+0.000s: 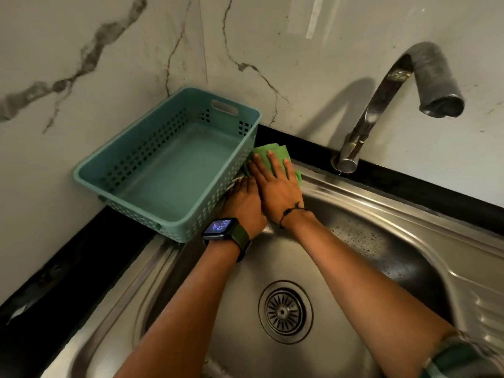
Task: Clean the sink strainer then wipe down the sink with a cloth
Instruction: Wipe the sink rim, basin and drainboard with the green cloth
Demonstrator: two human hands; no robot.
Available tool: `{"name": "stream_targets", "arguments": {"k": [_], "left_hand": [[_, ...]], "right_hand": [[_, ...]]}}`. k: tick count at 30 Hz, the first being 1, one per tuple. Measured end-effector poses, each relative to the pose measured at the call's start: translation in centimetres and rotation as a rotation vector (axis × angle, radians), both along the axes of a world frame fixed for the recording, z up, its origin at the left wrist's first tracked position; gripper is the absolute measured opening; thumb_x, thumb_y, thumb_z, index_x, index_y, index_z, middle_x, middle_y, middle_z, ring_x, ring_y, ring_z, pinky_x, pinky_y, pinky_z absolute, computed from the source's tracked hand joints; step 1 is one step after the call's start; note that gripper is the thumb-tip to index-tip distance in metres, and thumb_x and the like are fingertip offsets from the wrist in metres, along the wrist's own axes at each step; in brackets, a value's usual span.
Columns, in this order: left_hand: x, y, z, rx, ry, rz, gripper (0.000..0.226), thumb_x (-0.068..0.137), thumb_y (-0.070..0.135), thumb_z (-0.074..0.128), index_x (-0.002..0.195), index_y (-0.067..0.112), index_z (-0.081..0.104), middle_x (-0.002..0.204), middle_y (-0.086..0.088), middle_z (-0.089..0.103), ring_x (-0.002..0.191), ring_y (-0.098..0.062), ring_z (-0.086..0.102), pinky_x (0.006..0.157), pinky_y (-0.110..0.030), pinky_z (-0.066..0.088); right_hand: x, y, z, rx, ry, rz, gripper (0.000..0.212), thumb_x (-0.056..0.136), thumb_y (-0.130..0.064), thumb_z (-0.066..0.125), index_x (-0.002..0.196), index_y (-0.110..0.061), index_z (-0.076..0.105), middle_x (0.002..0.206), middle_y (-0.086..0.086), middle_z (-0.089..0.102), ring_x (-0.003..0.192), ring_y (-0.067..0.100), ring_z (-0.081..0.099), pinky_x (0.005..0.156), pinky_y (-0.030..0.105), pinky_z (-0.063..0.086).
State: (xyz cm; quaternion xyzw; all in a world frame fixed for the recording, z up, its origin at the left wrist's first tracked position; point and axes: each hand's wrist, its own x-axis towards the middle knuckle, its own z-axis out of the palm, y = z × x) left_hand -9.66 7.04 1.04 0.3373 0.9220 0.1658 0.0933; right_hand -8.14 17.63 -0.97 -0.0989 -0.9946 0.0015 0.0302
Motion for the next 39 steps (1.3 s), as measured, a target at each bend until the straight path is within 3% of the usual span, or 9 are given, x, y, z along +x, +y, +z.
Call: {"name": "stream_targets", "arguments": {"k": [5,9,16,20,27,31,36,39], "left_hand": [[0.1,0.1,0.0,-0.04,-0.006,-0.005,0.074,0.08,0.011,0.052,0.142,-0.003,0.013,0.147,-0.022,0.025,0.136,-0.03,0.026,0.115,-0.033,0.019],[0.0,0.2,0.2,-0.048,-0.021,0.009,0.073,0.081,0.011,0.053,0.142,-0.001,0.015,0.146,-0.022,0.029,0.134,-0.031,0.031,0.112,-0.035,0.025],[-0.3,0.2,0.7,-0.084,-0.123,0.068,0.073,0.083,0.009,0.049,0.145,0.004,0.011,0.151,-0.018,0.021,0.138,-0.031,0.026,0.114,-0.039,0.025],[-0.5,0.0,0.7,-0.061,-0.122,0.086,0.07,0.083,0.007,0.048,0.145,0.005,0.015,0.15,-0.018,0.026,0.136,-0.033,0.029,0.112,-0.043,0.027],[-0.4,-0.1,0.6,-0.053,-0.127,0.081,0.072,0.083,0.008,0.049,0.145,0.005,0.014,0.151,-0.018,0.023,0.137,-0.033,0.027,0.113,-0.042,0.025],[-0.5,0.0,0.5,-0.044,-0.103,0.064,0.07,0.084,0.01,0.049,0.145,0.005,0.015,0.152,-0.017,0.022,0.139,-0.03,0.025,0.114,-0.04,0.024],[-0.3,0.2,0.3,-0.028,-0.085,0.048,0.071,0.084,0.012,0.05,0.144,0.003,0.014,0.152,-0.018,0.02,0.14,-0.029,0.023,0.115,-0.037,0.022],[-0.3,0.1,0.1,-0.003,-0.089,0.04,0.071,0.084,0.011,0.05,0.144,0.002,0.012,0.153,-0.019,0.018,0.141,-0.028,0.019,0.116,-0.034,0.019]], "right_hand": [[0.3,-0.1,-0.1,0.036,-0.042,-0.021,0.061,0.094,-0.031,0.039,0.147,-0.024,0.008,0.158,-0.005,0.004,0.145,0.028,-0.002,0.116,0.048,-0.002],[0.6,-0.4,0.2,0.058,-0.058,-0.035,0.058,0.096,-0.028,0.032,0.147,-0.021,0.005,0.158,-0.003,0.002,0.145,0.027,-0.002,0.116,0.049,0.0],[6.8,2.7,0.5,0.069,-0.035,-0.08,0.064,0.092,-0.007,0.029,0.147,-0.024,-0.001,0.158,-0.007,-0.002,0.145,0.024,-0.006,0.117,0.046,-0.001],[13.2,6.0,0.2,0.108,-0.067,-0.215,0.079,0.085,-0.002,0.037,0.146,-0.027,-0.007,0.157,-0.009,-0.005,0.145,0.022,-0.011,0.118,0.045,-0.001],[22.3,9.0,1.1,0.09,-0.16,-0.541,0.085,0.086,-0.009,0.042,0.143,-0.027,-0.018,0.157,-0.007,-0.012,0.144,0.018,-0.014,0.12,0.042,0.001],[21.8,8.3,1.7,0.011,-0.124,-0.612,0.086,0.085,-0.012,0.051,0.146,-0.023,-0.008,0.158,-0.003,-0.005,0.145,0.021,-0.009,0.119,0.042,0.001],[19.6,8.0,2.2,-0.277,0.234,-0.692,0.081,0.076,0.006,0.052,0.146,-0.01,0.015,0.155,0.011,0.016,0.145,0.026,0.008,0.12,0.042,0.006],[16.2,7.2,2.3,-0.319,0.292,-0.773,0.071,0.079,0.004,0.049,0.144,-0.003,0.021,0.153,0.016,0.02,0.144,0.029,0.012,0.119,0.043,0.011]]}}
